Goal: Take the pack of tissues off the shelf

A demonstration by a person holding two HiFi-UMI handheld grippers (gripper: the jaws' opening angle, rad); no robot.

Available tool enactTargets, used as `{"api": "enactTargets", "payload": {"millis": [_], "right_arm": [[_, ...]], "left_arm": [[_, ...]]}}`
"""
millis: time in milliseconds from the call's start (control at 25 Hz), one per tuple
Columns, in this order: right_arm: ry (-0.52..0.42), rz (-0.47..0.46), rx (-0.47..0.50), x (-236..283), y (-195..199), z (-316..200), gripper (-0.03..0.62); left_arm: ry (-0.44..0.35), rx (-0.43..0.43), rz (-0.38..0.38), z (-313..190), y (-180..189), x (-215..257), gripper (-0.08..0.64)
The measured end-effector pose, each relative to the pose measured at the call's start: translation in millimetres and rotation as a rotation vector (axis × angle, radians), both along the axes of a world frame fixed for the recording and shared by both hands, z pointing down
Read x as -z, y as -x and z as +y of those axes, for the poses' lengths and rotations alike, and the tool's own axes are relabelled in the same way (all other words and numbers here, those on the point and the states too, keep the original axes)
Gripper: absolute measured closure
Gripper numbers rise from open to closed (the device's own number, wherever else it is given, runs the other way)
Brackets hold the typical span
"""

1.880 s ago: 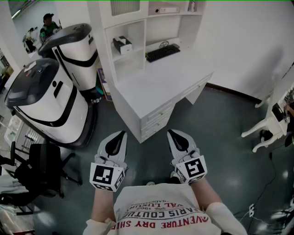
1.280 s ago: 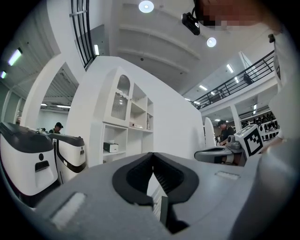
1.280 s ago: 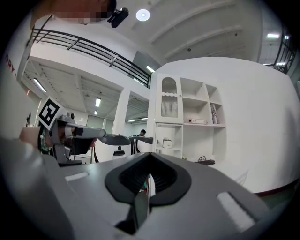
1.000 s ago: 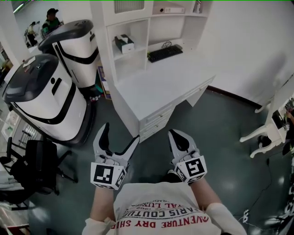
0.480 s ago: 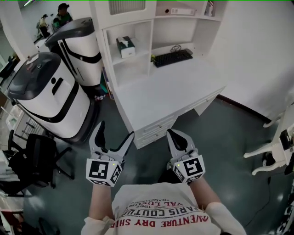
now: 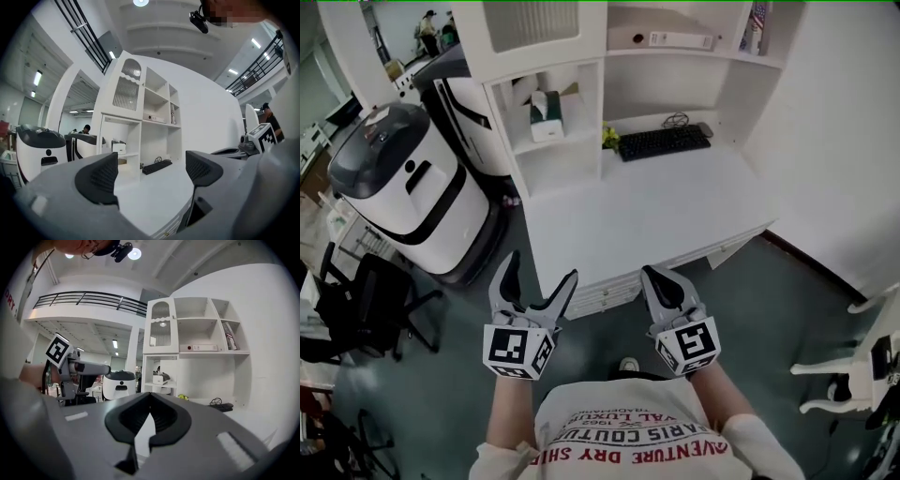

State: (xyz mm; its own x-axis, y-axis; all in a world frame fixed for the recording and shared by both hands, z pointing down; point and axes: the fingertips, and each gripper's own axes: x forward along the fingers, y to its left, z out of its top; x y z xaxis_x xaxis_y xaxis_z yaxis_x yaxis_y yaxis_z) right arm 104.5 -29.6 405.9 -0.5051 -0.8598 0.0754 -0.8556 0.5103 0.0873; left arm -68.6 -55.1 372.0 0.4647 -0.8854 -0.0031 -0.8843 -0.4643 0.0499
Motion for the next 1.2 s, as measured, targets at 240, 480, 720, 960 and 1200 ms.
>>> {"api": "enactTargets", "payload": {"millis": [240,480,720,960,1200], "right_arm": [[0.025,-0.008,0.077,-7.4,-40.2,-34.3,0.591],[0.049,-0.025,0.122,-15.2,-44.8,-70.8,0.591],[0.048,-0.02,0.144,-14.0,-42.2,-128.5,0.591],[0.06,-0.006,0.161,-12.9,-34.9,-203.8,0.591],[0.051,0.007,0.169,-9.4,-20.2,-271.9,0.591]], "left_arm": [[0.017,0.095,-0.005,-22.2,-36.8,-5.4,0.099],[0.076,0.17,-0.064,-56.0,-38.7,-22.4,0.1],[0.115,0.236,-0.038,-117.6,-31.1,-33.3,0.1],[0.08,0.27,-0.006,-195.4,-24.4,-23.9,0.1],[0.085,0.298,-0.001,-270.9,-10.6,-26.2,0.099]]}}
